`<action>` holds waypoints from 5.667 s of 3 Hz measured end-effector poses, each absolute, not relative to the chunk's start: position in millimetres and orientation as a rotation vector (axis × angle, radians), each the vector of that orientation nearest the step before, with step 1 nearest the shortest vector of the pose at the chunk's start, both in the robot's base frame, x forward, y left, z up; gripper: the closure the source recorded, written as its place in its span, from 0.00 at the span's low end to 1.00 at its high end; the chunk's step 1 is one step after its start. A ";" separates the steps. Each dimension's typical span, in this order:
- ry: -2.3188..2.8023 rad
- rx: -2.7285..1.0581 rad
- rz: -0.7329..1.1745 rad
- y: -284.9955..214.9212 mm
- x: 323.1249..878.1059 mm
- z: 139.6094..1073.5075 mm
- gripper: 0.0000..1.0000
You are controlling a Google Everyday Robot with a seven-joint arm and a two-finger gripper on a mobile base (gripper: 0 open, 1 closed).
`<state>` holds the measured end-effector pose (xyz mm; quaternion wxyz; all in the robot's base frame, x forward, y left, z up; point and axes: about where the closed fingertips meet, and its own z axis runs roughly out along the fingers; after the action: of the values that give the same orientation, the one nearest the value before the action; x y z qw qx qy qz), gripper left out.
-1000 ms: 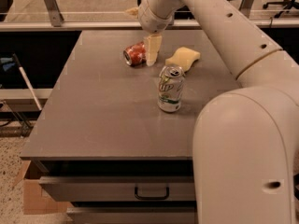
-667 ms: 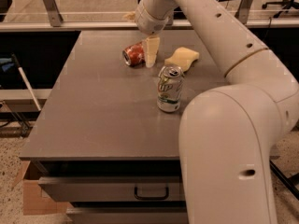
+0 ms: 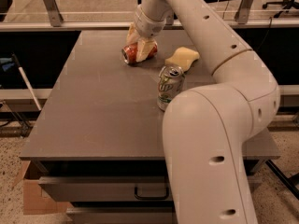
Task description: Place coke can upright
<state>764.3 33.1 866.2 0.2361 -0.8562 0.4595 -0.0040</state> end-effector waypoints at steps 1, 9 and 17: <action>1.243 -2.388 0.055 34.6 758.5 861.9 0.83; 1.383 -1.172 1.029 17.0 692.7 1005.7 1.00; 1.338 -1.199 1.030 6.7 686.9 926.1 1.00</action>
Offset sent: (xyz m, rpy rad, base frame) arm -0.0029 0.0052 0.0625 0.0980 0.1335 0.0550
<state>686.9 6.7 926.1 0.5102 -0.4981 0.5556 0.4277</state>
